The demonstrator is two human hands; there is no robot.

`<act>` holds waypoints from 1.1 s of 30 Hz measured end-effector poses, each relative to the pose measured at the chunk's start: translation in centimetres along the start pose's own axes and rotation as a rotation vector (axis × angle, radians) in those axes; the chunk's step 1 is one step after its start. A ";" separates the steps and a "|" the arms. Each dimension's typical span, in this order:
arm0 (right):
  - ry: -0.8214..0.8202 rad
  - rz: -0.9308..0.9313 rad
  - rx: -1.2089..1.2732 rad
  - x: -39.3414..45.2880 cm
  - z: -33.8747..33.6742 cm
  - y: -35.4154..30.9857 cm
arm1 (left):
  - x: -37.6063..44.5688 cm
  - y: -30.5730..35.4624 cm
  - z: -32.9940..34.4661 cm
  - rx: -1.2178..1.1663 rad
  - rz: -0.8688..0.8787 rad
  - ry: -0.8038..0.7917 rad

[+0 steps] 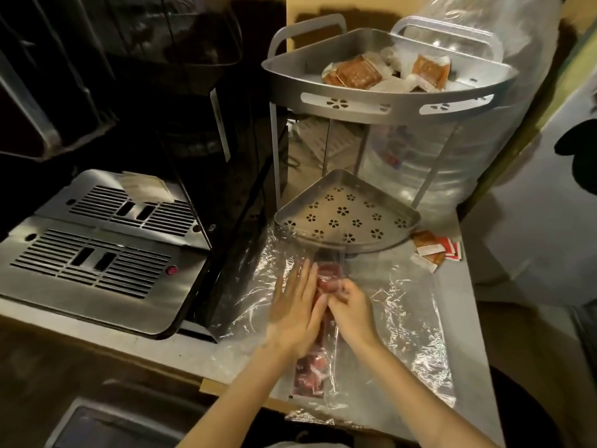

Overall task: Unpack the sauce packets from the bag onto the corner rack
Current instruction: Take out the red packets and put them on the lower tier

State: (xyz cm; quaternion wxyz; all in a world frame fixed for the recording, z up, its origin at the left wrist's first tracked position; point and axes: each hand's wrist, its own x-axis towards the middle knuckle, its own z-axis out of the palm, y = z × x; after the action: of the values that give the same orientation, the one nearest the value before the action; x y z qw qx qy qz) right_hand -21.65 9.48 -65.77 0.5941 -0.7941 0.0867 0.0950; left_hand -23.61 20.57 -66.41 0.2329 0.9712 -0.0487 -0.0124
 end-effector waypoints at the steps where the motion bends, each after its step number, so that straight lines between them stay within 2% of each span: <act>1: 0.007 -0.012 -0.011 0.0 0.0 0.1 | 0.1 -0.4 0.6 0.012 -0.008 -0.006; 10: 0.065 -0.083 -0.074 -0.4 -1.6 0.7 | 0.2 -1.3 2.2 -0.018 -0.037 -0.094; 12: 0.156 -0.140 -0.198 -0.3 -3.0 1.3 | 0.3 -1.5 2.4 -0.004 -0.043 -0.111; 15: 0.306 -0.150 -0.567 0.0 -5.4 2.7 | 0.3 -1.8 2.5 0.032 -0.051 -0.148; 17: 0.355 -0.102 -0.707 0.1 -6.6 3.3 | 0.4 -1.9 2.5 0.056 -0.056 -0.169; 20: 0.391 0.109 -0.744 0.2 -7.9 3.7 | 0.4 -2.0 2.6 0.091 -0.049 -0.178; 23: 0.380 0.272 -0.668 0.1 -8.7 3.8 | 0.4 -2.0 2.6 0.104 -0.033 -0.173; 27: 0.410 0.225 -0.514 0.2 -9.2 3.5 | 0.5 -2.0 2.7 0.100 -0.034 -0.155; 29: 0.391 0.233 -0.266 0.4 -9.5 3.1 | 0.5 -1.9 2.7 0.086 -0.034 -0.142; 33: 0.276 0.427 0.274 0.4 -10.4 1.6 | 0.4 -1.9 2.7 0.077 -0.049 -0.127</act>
State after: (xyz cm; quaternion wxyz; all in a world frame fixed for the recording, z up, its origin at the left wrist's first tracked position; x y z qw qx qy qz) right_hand -21.16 -0.98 -64.52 0.6450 -0.6756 0.3439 0.0963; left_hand -23.15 20.96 -69.66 0.1916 0.9776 -0.0400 -0.0779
